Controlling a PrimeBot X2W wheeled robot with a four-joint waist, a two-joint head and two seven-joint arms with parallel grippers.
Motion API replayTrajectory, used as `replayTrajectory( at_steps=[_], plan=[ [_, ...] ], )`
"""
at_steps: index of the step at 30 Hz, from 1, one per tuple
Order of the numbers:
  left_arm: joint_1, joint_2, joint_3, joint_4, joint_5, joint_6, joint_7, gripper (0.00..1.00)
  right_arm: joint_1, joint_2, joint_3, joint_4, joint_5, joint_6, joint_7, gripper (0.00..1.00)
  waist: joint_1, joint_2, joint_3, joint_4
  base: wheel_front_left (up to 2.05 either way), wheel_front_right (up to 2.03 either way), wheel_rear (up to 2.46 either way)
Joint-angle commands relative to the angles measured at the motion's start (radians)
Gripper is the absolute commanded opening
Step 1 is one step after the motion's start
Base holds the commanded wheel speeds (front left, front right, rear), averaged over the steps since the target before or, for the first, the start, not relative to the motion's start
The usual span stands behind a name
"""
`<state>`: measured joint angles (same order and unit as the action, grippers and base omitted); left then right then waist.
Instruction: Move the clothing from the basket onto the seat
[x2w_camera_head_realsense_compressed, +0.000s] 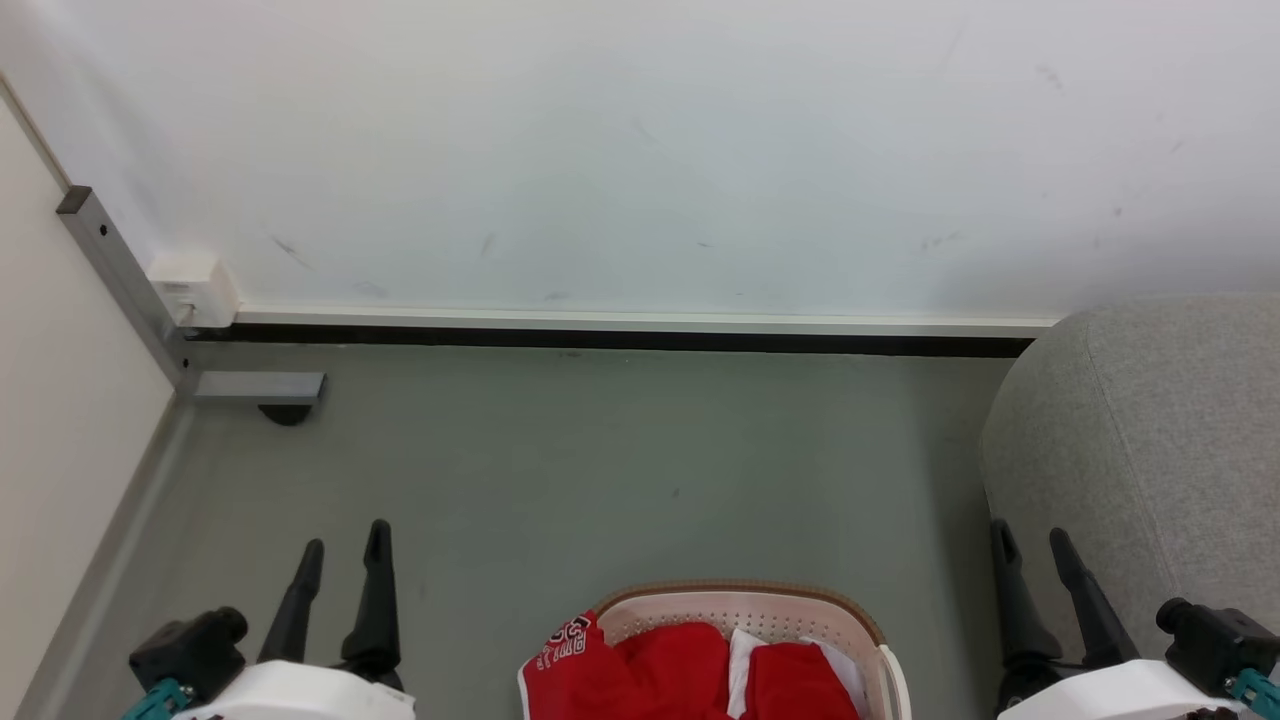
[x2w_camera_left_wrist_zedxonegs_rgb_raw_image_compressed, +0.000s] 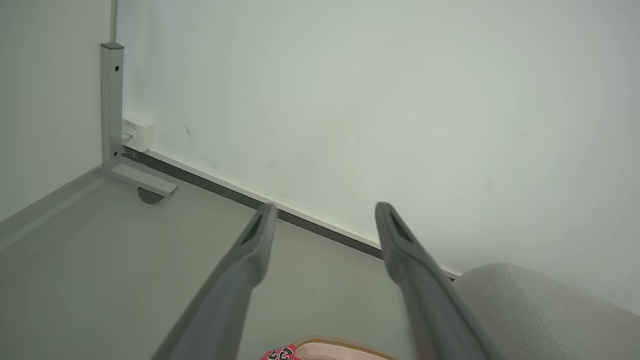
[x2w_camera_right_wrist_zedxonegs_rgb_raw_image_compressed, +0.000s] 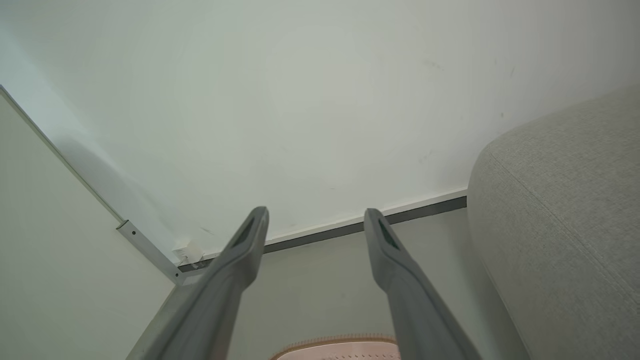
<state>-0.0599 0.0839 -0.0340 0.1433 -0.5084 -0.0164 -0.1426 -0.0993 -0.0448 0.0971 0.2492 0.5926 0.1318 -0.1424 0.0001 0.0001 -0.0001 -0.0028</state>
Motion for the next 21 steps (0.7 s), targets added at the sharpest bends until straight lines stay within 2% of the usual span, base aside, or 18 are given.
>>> replayTrajectory(
  at_steps=[1, 21],
  plan=[
    [0.002, 0.014, -0.002, -0.012, 0.035, 0.004, -0.01, 1.0, -0.02, -0.007, 0.006, -0.001, -0.035, -0.001, -0.01, 1.0, 0.0, -0.0001, 0.0, 0.0, 0.0, 0.0, 0.0],
    [0.009, 0.015, -0.022, -0.03, 0.213, 0.007, -0.057, 1.0, -0.028, -0.008, 0.043, -0.017, -0.189, -0.001, -0.057, 1.0, 0.0, -0.0001, -0.001, -0.001, 0.0, 0.0, 0.0]
  ],
)
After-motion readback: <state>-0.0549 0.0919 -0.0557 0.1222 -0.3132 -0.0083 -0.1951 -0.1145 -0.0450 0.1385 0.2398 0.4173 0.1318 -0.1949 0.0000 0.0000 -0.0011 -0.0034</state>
